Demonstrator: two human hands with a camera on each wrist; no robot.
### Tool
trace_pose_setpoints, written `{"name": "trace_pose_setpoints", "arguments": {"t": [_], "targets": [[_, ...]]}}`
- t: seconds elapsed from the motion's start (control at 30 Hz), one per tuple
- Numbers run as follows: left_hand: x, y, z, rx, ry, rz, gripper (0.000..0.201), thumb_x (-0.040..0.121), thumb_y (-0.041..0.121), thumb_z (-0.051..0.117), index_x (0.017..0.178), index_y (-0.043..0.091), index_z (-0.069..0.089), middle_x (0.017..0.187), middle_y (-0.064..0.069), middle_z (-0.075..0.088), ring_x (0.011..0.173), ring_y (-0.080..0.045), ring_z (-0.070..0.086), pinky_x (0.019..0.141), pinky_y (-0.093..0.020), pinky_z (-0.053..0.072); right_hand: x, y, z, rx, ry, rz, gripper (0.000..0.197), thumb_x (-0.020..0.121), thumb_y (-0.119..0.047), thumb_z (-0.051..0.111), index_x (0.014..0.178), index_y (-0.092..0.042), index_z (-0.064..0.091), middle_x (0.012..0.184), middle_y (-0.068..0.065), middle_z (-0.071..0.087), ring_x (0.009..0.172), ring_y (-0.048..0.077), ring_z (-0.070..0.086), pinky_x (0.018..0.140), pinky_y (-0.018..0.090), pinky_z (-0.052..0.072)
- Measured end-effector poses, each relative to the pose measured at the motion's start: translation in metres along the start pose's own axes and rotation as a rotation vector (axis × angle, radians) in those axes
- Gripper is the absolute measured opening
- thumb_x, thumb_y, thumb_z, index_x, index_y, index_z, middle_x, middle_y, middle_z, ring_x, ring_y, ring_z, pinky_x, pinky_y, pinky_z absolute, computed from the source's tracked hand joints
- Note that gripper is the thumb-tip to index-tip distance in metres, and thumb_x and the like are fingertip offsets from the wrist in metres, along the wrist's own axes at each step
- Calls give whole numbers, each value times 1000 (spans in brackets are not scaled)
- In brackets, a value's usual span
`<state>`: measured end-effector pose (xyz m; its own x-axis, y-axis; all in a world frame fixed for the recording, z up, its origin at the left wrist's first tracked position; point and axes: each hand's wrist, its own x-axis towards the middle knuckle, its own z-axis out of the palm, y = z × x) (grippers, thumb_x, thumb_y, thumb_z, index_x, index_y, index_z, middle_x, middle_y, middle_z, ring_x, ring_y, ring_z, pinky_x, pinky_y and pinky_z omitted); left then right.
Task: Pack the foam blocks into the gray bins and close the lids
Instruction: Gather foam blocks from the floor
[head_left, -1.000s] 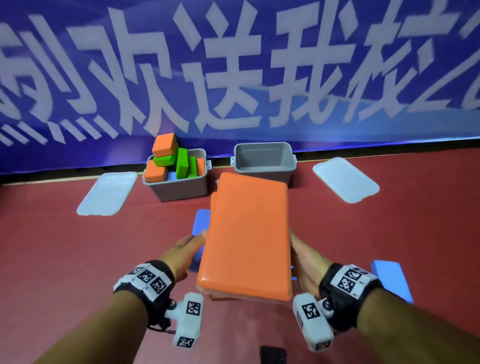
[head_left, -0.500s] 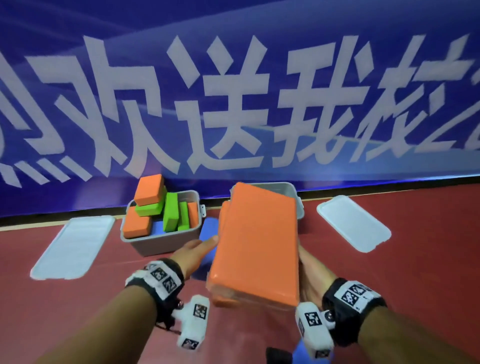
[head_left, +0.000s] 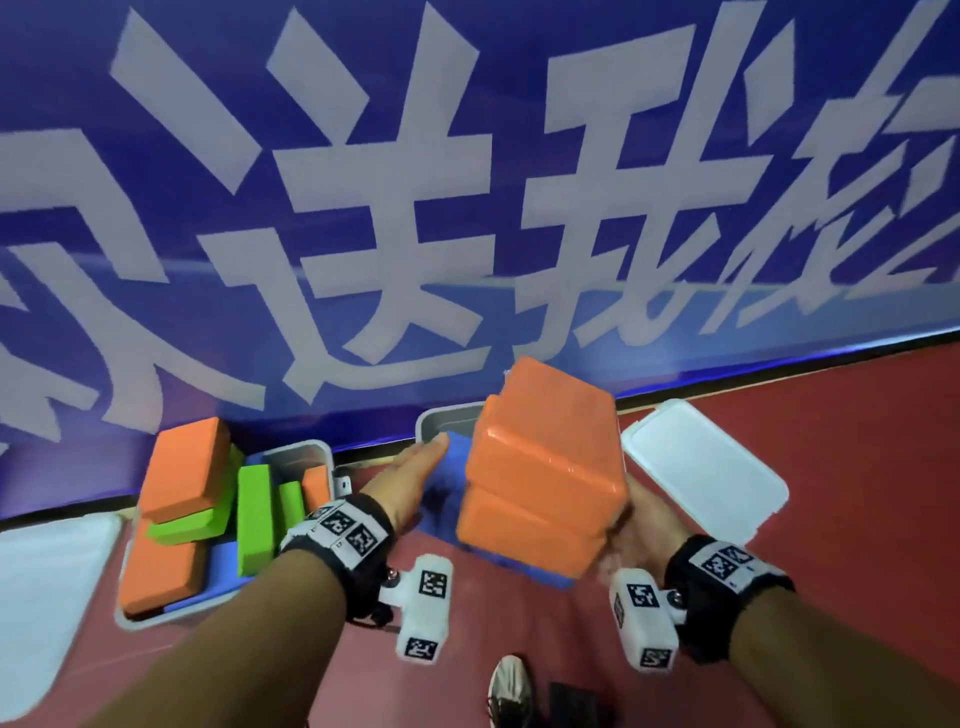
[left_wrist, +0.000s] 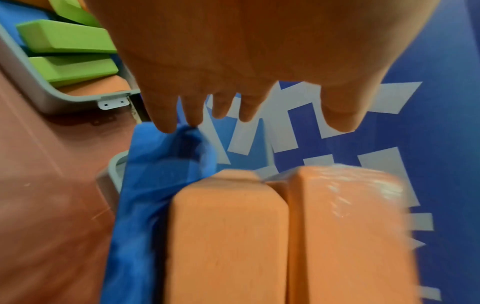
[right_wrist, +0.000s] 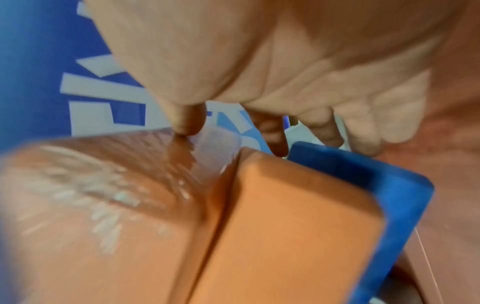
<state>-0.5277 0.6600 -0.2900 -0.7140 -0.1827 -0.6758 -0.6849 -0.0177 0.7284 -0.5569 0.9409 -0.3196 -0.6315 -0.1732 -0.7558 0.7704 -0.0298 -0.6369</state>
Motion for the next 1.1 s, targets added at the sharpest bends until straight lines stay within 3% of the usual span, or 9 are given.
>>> {"name": "trace_pose_setpoints", "arguments": {"t": [0.1,0.27,0.43,0.6,0.67,0.77,0.87,0.97,1.1], "targets": [[55,42,-10,-48,79,31,109,41,93,61,136,42,46,142,1,51,124,-30,55,105,-51,42,40,-65,1,-152,12,88,72,84,-79,24,116,-23,56,112,13,57,84,27,58,62,32,42],[81,89,-4,34,50,97,102,62,77,56,151,35,27,153,5,36,135,-25,44,110,-50,37,89,-111,19,-340,5,96,91,70,-90,36,136,-28,51,136,16,54,123,39,54,104,49,40],[109,105,-2,145,-8,97,108,49,82,57,146,42,32,146,7,47,126,-21,53,109,-46,38,100,-120,42,-358,17,95,70,89,-73,32,132,-22,52,126,8,59,111,30,60,93,42,42],[104,124,0,245,-126,136,86,72,72,58,147,38,33,144,4,49,129,-19,50,114,-44,33,90,-109,53,-327,64,73,66,90,-70,34,131,-22,54,124,6,63,107,28,63,91,42,44],[108,127,3,293,-178,159,74,73,73,60,137,38,46,145,6,47,129,-20,51,114,-44,33,78,-105,56,-296,108,32,64,90,-71,34,126,-24,57,123,6,64,105,27,65,88,41,47],[108,129,17,371,-287,174,105,45,91,64,136,44,44,138,12,54,120,-15,57,112,-38,35,53,-95,63,-188,197,-7,64,91,-67,35,126,-18,57,117,5,63,88,21,64,61,26,45],[96,131,33,479,-441,222,78,73,74,60,139,40,39,102,20,61,97,-9,62,107,-39,39,28,-72,66,-14,307,-95,58,95,-59,40,119,-9,59,98,4,62,72,18,56,44,19,40],[81,123,54,634,-522,278,97,51,89,56,138,53,36,124,15,61,108,-14,62,106,-44,41,-7,-44,66,65,450,-142,54,92,-62,45,98,-11,65,87,8,62,62,20,53,54,24,38],[26,102,99,720,-727,346,75,80,68,56,145,37,36,135,-1,55,115,-21,58,102,-41,42,-66,8,44,203,613,-164,60,90,-64,46,113,-13,67,102,8,67,69,20,60,59,24,45]]}}
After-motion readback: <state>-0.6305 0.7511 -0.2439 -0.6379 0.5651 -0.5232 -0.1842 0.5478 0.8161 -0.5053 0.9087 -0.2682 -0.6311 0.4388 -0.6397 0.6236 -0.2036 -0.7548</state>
